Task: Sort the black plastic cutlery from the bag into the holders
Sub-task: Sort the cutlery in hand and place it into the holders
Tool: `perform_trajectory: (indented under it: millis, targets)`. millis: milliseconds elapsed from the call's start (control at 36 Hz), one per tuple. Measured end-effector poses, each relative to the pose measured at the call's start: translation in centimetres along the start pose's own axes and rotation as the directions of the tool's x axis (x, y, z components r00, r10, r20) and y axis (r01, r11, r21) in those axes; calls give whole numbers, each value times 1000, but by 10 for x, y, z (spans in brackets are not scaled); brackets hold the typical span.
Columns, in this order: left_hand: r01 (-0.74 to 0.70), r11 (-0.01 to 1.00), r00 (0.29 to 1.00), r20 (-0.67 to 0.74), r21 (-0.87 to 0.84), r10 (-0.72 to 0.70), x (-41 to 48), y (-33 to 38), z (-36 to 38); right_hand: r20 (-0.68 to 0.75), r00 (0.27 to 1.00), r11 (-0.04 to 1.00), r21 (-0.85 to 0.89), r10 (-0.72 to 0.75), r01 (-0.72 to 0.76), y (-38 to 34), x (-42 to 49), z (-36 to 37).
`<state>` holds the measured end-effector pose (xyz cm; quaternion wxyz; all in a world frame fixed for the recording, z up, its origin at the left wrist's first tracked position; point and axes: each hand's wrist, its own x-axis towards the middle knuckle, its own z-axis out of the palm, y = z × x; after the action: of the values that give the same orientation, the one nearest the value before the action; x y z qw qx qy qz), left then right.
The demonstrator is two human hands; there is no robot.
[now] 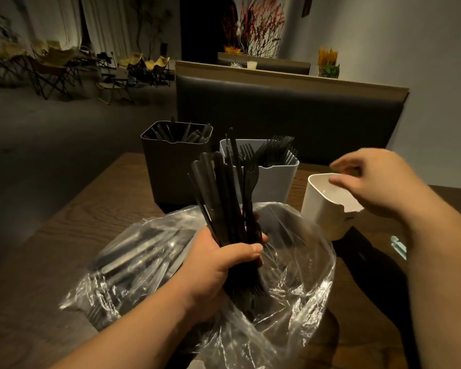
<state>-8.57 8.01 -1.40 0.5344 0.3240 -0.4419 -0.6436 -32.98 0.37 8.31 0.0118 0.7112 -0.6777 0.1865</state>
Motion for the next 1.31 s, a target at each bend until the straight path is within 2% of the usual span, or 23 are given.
perform_trajectory:
  millis: [56,111,139,194,250,306,444,667,778,944,1083,1222,1250,1306]
  targets:
    - [2,1000,1000,-2,-16,-2,-1,-1,0,-125,987,962,239,-103,130,-22,-9,-5]
    - [4,1000,1000,9,-30,-4,-1,-1,1,-146,976,842,496,-162,214,-51,-20,-8]
    - [4,999,1000,19,-34,-4,-1,0,1,-87,978,760,618,-188,201,-64,-25,-8]
    - [-3,1000,999,45,-26,4,-2,2,1,93,966,621,779,-241,80,-82,-32,-1]
    - [-11,1000,997,77,-24,13,-2,2,0,213,928,543,840,-307,-13,-93,-36,13]
    - [-7,999,994,105,-48,12,-2,2,-1,248,892,498,867,-377,-30,-100,-40,25]
    - [-6,996,997,82,-88,13,-2,2,-3,227,886,432,901,-404,-33,-100,-39,33]
    - [10,982,1000,21,-189,-6,-2,3,0,227,899,210,965,-375,-156,-100,-36,41]
    - [24,978,1000,-4,-208,-25,0,1,-2,218,905,201,968,-364,-153,-100,-36,43]
    - [11,989,999,-38,-145,-17,0,0,-3,199,927,219,967,-318,-132,-99,-37,45]
    - [-24,996,999,-50,-90,19,0,1,-3,166,952,284,955,-257,-90,-100,-37,52]
    - [-59,995,991,-123,-81,49,0,1,-1,107,973,446,895,-204,-5,-106,-36,56]
    - [-69,995,989,-137,-79,58,0,0,-1,116,972,447,894,-202,-14,-107,-36,56]
    - [-76,994,985,-164,-82,61,-1,2,-1,185,970,355,928,-161,-118,-108,-34,54]
